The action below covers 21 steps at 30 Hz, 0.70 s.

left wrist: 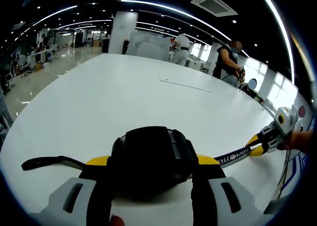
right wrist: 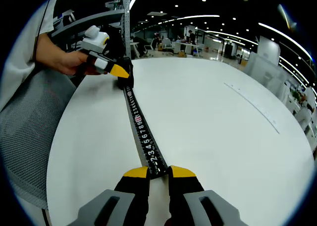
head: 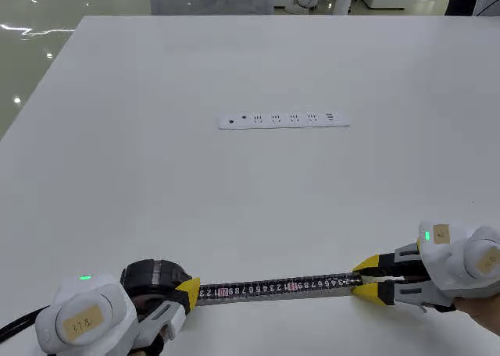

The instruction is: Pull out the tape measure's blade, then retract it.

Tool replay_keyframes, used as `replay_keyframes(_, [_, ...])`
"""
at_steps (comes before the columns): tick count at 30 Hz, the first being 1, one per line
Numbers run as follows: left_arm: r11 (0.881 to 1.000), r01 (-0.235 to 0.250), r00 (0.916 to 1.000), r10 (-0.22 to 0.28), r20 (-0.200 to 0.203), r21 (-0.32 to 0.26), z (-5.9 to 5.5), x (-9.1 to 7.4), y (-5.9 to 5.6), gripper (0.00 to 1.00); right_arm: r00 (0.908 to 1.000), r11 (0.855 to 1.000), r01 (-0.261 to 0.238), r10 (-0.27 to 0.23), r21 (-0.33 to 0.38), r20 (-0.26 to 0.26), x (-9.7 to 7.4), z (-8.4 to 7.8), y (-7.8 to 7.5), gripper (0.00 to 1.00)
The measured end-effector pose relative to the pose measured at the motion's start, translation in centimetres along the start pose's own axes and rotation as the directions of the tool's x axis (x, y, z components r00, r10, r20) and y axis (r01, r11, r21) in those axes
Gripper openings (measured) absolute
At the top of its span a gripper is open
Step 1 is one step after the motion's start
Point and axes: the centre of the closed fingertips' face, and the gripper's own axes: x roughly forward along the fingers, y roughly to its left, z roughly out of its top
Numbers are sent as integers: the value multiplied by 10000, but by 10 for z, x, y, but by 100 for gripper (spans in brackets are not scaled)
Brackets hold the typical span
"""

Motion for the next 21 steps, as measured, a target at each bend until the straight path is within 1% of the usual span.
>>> replay_keyframes(3, [10000, 23, 10000, -23, -31, -16, 0, 0, 0, 60, 9999, 10000, -83, 83, -5, 151, 5, 9, 2, 11])
replay_keyframes(11, [10000, 56, 10000, -57, -48, -60, 0, 0, 0, 60, 9987, 9993, -363, 366, -89, 359, 20, 25, 8, 11])
replay_keyframes(21, [9999, 99, 9999, -100, -58, -102, 0, 0, 0, 60, 9965, 9981, -615, 610, 77, 566, 37, 37, 18, 11])
